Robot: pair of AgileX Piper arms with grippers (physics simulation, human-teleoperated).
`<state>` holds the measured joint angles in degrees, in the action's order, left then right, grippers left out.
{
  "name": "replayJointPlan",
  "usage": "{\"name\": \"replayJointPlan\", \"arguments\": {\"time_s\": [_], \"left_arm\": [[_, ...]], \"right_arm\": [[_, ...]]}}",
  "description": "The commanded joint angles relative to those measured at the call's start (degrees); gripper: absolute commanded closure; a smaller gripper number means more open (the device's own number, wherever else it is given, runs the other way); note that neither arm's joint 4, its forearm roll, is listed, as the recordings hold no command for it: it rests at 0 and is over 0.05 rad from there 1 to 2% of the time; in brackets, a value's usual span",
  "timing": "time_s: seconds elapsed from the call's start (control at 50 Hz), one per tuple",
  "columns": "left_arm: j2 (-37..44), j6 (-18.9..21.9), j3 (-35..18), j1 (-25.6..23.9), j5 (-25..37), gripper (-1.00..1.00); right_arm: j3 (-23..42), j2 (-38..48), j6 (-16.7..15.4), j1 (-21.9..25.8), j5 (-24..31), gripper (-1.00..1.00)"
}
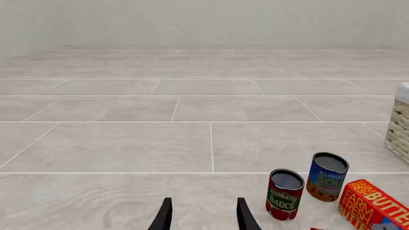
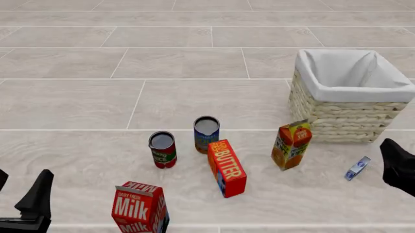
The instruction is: Pick the cream cheese and place it in the basket.
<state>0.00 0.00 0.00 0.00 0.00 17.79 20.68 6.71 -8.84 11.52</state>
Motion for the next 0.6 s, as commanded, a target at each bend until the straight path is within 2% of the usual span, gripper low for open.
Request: {"name": "replayJointPlan", "arguments": {"time_s": [0.02, 0.1, 0.3, 0.36, 0.6], "left_arm": [[0.0, 0.0, 0.0, 0.0, 0.0, -1.0], [0.0, 0.0, 0.0, 0.0, 0.0, -1.0], [0.0, 0.0, 0.0, 0.0, 0.0, -1.0], [0.0, 0.0, 0.0, 0.0, 0.0, -1.0], [0.0, 0.0, 0.0, 0.0, 0.0, -1.0]], "right_arm": [[-1.9, 6.3, 0.6, -2.1, -3.1, -1.0], [-4.2, 8.1, 1.0, -2.1, -5.7, -1.0], [-6.6, 11.0, -1.2, -5.9, -9.2, -1.0], [-8.4, 13.3, -2.0, -6.3, -12.4, -1.0], [-8.3, 15.6, -3.0, -6.4, -14.4, -1.0]]}}
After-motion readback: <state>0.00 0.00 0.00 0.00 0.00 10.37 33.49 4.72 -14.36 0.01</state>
